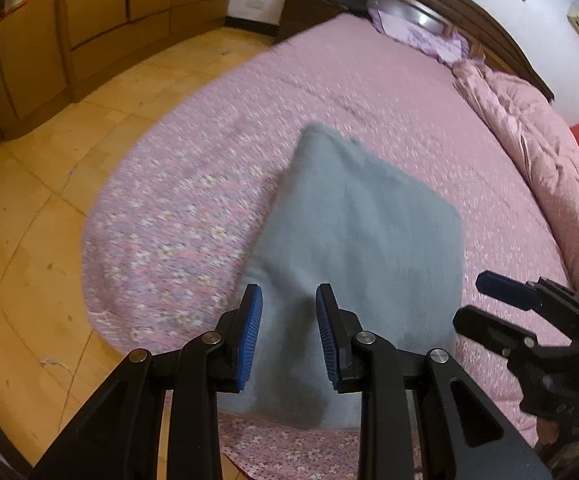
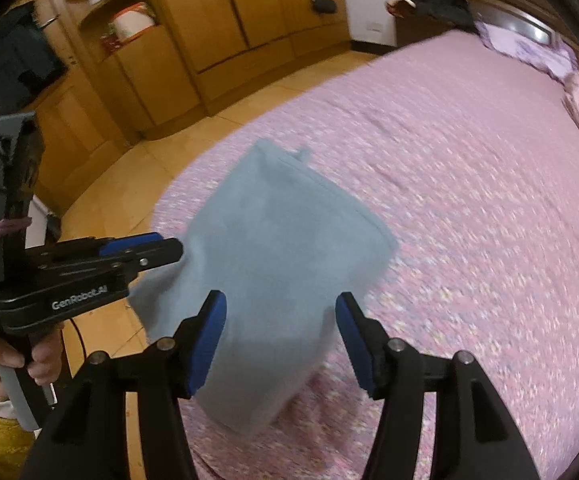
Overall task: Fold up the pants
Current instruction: 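Lift the pants edge with the right tool and fold it over, then grasp the folded pants edge with the left tool while the right tool holds it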
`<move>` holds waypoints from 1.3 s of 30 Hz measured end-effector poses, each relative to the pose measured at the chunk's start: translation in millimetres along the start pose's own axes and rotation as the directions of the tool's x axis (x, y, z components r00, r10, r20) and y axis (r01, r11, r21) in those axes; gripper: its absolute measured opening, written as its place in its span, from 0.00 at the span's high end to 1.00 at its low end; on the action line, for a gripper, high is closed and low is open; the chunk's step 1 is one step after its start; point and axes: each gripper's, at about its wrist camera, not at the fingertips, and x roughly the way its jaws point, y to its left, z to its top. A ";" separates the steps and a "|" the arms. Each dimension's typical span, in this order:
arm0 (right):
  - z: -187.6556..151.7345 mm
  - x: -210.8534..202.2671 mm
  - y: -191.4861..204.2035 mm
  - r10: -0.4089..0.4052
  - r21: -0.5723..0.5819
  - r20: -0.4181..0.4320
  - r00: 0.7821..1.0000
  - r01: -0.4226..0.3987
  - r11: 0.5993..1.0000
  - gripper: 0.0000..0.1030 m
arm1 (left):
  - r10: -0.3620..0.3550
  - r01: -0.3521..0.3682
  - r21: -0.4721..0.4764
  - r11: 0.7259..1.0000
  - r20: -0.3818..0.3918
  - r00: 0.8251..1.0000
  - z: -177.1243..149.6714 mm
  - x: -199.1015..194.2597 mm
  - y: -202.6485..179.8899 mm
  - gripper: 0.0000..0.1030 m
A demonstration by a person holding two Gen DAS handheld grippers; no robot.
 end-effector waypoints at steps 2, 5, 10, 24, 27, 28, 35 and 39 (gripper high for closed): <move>-3.2 2.6 -9.6 -0.009 0.027 -0.013 1.000 0.010 1.000 0.42 | -0.003 0.003 0.006 1.000 -0.026 1.000 -1.5 8.0 -0.7 0.80; -2.8 16.9 -20.8 -0.010 0.066 -0.035 0.999 0.012 0.998 0.42 | 0.011 -0.010 0.018 1.000 -0.043 0.999 -3.2 16.7 -1.7 0.80; -3.7 31.6 -25.0 0.014 0.096 -0.059 0.998 -0.009 0.995 0.42 | 0.009 -0.008 0.017 1.000 -0.050 0.999 -1.6 24.4 0.5 0.75; -9.0 57.5 -21.5 0.070 0.129 -0.097 0.993 -0.057 0.990 0.40 | 0.044 -0.043 0.048 0.998 -0.026 0.999 -0.1 32.1 11.2 0.57; -10.0 60.7 -20.2 0.072 0.129 -0.101 0.992 -0.059 0.990 0.39 | 0.032 -0.031 0.037 0.999 -0.027 0.999 0.5 33.6 14.4 0.56; -10.3 61.6 -19.4 0.071 0.128 -0.101 0.992 -0.058 0.990 0.38 | 0.028 -0.027 0.036 0.999 -0.027 0.999 0.6 34.1 15.5 0.55; -11.9 67.4 -17.4 0.076 0.131 -0.104 0.992 -0.062 0.990 0.37 | 0.006 -0.005 0.048 0.999 -0.023 1.000 2.6 38.0 18.0 0.55; -12.3 70.4 -16.0 0.076 0.128 -0.097 0.992 -0.063 0.990 0.36 | -0.011 0.012 0.050 0.999 -0.016 1.000 3.2 40.6 18.6 0.55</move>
